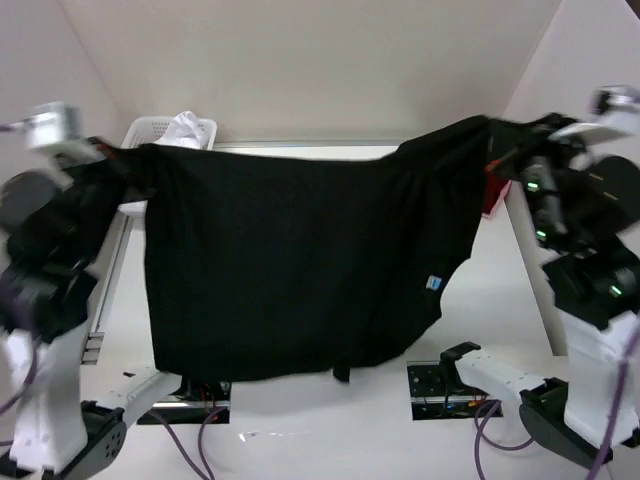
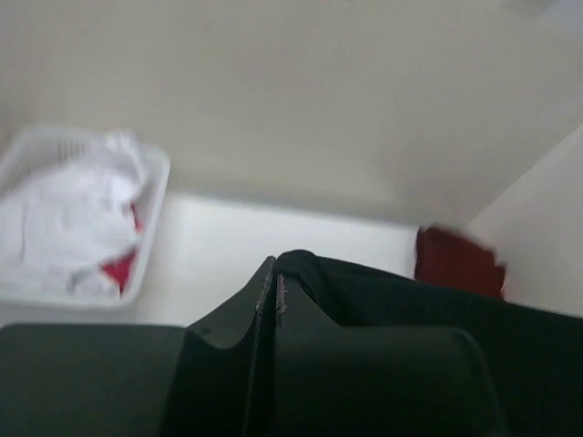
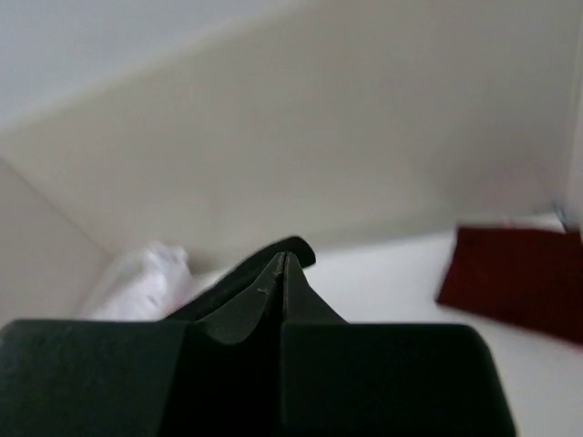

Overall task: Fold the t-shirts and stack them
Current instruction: Flatten out the tshirt

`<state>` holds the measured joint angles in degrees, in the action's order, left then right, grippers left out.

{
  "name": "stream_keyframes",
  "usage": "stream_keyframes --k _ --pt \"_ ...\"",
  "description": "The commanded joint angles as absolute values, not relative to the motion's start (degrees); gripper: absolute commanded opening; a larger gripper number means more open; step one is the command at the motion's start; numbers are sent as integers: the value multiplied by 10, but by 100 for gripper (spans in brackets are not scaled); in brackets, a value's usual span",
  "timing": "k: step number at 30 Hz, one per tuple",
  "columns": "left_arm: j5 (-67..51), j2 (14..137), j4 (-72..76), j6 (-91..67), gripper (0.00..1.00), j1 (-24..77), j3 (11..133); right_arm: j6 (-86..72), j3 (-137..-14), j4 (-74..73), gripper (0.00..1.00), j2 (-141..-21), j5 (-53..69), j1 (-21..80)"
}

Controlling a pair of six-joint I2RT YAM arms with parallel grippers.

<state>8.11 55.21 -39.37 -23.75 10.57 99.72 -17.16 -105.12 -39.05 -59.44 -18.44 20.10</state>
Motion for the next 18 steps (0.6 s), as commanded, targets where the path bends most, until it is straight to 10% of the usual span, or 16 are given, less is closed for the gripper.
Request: stream_keyframes --k 1,8,18 --pt "59 598 -355 -268 0 102 879 -203 -917 -349 0 -617 -196 186" --pt "72 658 -265 -274 0 102 740 -225 -718 -223 0 -682 -129 152" --pt "99 930 -187 -252 0 102 809 -205 -822 -120 0 -950 -98 136"
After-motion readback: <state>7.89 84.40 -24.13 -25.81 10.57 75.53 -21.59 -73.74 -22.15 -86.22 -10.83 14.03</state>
